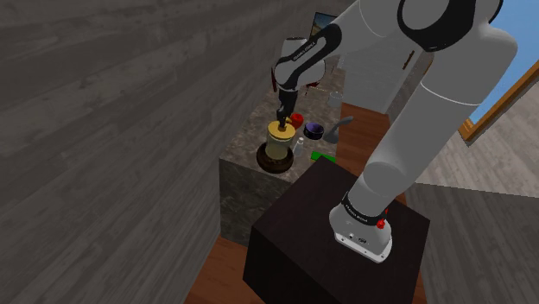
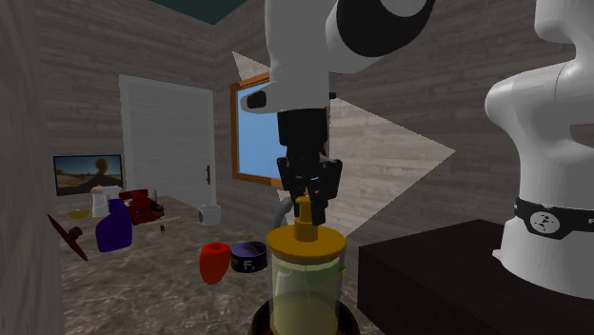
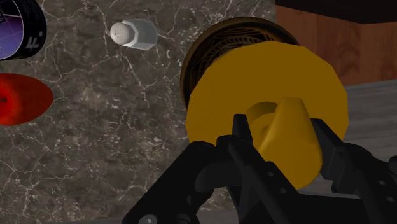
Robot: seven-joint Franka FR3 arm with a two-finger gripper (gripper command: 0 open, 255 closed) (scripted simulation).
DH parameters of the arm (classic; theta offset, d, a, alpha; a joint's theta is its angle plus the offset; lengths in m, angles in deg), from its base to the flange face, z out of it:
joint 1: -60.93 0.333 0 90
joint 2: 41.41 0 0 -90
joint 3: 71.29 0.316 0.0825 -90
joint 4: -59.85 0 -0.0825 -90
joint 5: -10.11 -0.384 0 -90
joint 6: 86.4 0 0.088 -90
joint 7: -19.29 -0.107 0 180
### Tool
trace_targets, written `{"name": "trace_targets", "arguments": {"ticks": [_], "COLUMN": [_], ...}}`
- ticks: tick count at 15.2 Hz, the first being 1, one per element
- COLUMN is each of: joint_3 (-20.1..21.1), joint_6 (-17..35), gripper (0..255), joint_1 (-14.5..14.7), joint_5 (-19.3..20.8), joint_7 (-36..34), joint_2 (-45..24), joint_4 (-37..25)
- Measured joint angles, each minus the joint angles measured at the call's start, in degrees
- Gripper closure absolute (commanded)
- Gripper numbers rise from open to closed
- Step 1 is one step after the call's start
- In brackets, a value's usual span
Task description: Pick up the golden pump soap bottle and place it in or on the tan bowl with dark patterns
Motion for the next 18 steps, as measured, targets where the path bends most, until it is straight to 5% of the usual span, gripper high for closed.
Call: {"name": "trace_targets", "arguments": {"ticks": [3,4,10,18], "joint_3": [0.0,0.0,0.0,0.2], "joint_6": [0.1,0.1,0.1,-7.5], "gripper": [255,0,0,0], "joint_1": [0.0,0.0,0.0,0.2], "joint_5": [0.0,0.0,0.0,1.0], "joint_7": [0.0,0.0,0.0,-0.8], "joint_2": [-0.1,-0.1,-0.1,4.6], "joint_4": [0.0,0.0,0.0,-3.0]}}
